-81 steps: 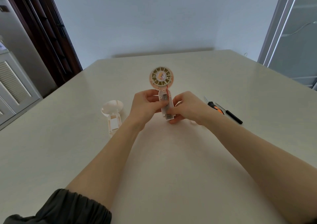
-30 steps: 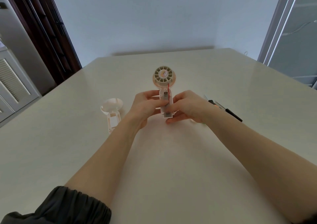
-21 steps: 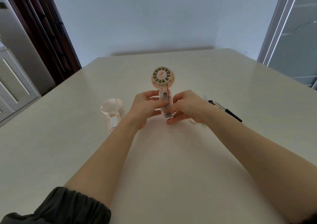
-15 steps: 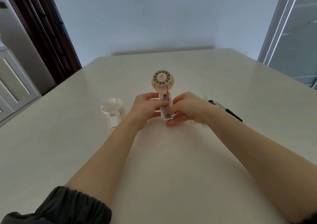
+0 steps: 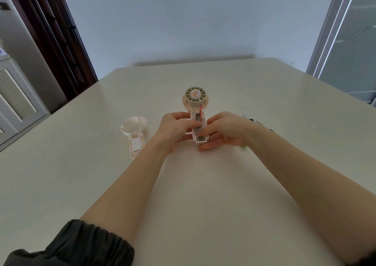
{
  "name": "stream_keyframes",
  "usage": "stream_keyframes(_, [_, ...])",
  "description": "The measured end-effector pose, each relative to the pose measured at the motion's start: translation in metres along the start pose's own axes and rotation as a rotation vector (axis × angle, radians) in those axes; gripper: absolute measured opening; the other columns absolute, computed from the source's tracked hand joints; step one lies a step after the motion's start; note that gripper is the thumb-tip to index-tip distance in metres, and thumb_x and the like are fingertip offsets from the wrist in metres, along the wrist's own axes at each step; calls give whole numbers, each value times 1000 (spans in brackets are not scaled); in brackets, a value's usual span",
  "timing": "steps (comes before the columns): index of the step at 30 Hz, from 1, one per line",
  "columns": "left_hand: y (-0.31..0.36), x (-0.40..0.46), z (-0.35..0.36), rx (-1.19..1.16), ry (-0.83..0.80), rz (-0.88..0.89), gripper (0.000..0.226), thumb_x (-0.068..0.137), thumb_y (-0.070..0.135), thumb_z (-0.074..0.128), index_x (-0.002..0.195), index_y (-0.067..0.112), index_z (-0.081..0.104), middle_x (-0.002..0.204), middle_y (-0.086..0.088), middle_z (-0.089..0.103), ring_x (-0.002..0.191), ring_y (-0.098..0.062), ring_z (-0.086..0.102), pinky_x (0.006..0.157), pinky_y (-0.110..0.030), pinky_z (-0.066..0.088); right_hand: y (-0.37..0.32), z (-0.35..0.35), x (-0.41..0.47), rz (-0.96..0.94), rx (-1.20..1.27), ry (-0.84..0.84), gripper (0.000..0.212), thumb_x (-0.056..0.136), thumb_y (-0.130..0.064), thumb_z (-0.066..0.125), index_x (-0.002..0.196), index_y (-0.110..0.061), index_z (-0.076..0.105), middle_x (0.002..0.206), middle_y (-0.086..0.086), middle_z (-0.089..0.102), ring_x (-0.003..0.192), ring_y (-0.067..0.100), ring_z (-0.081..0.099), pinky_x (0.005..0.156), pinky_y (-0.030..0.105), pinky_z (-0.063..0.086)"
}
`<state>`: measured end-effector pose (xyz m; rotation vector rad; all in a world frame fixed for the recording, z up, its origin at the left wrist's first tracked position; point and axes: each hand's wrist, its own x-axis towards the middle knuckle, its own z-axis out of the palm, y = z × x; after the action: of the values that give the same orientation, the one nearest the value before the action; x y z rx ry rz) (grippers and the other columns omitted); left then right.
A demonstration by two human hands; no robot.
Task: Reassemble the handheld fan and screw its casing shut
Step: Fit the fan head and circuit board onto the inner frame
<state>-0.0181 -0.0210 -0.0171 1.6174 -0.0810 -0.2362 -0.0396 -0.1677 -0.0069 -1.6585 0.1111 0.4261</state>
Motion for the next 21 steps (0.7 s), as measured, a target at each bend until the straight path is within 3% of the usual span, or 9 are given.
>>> stream_keyframes(9, [3, 0, 4, 29, 40, 2, 34, 76, -5, 71, 108, 3, 62, 95, -12, 70, 74, -18, 69, 51, -22, 55, -1, 3, 0, -59, -82, 76, 11, 78, 9, 67, 83, 1, 60, 83, 19, 65, 62, 28, 68, 61, 34, 61])
stream_keyframes(14, [6, 1, 1, -172, 41, 24, 37, 79, -5, 67, 115, 1, 60, 94, -12, 70, 75, -20, 70, 57, -23, 57, -3, -3, -6, -167, 7, 68, 21, 82, -14, 70, 92, 3, 64, 88, 21, 70, 70, 32, 72, 61, 29, 60])
stream_keyframes(17, [7, 6, -4, -338, 62, 3, 31, 87, -5, 59, 117, -1, 57, 100, -14, 68, 82, -23, 69, 66, -27, 58, -5, -10, -5, -238, 43, 233, 26, 90, -23, 61, 88, 3, 64, 78, 18, 70, 61, 31, 70, 54, 27, 58])
stream_keyframes(21, [5, 10, -9, -470, 89, -18, 16, 93, -6, 48, 107, -3, 53, 93, -17, 63, 79, -28, 68, 66, -32, 60, 2, -17, 3, -362, -225, 498, 10, 86, -6, 58, 81, -2, 66, 71, 10, 67, 49, 18, 60, 46, 18, 49])
